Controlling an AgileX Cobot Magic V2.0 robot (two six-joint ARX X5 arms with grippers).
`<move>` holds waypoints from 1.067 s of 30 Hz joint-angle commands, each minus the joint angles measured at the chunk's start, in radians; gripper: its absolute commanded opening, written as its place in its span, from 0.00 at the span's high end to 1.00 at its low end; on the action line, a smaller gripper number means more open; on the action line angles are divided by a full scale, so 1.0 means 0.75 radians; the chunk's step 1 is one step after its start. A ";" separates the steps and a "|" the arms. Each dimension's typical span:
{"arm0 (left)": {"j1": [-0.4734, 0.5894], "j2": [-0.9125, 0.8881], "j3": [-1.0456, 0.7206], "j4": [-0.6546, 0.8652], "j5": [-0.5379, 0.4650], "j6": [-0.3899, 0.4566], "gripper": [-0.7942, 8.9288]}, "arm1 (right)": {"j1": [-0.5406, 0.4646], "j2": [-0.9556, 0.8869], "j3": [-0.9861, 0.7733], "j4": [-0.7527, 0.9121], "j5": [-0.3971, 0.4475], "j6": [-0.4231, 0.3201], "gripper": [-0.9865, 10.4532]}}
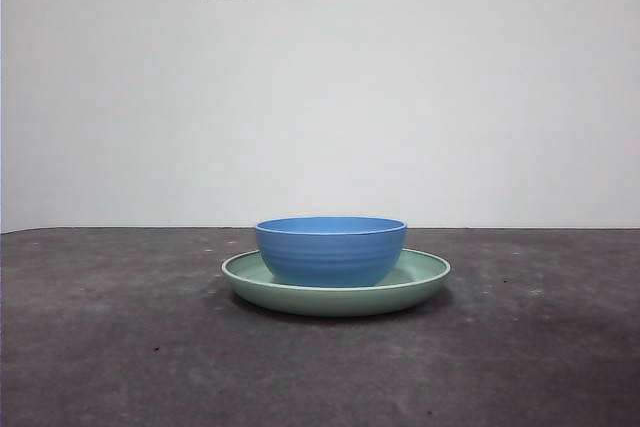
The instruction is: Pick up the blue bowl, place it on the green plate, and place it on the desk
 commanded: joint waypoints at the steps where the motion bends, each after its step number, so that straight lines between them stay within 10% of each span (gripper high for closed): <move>1: 0.003 -0.003 -0.027 -0.011 -0.001 -0.004 0.91 | -0.003 -0.023 -0.021 0.014 0.007 0.006 0.90; 32: 0.003 -0.003 -0.027 -0.012 -0.001 -0.004 0.91 | -0.003 -0.049 -0.055 -0.140 0.005 0.023 0.90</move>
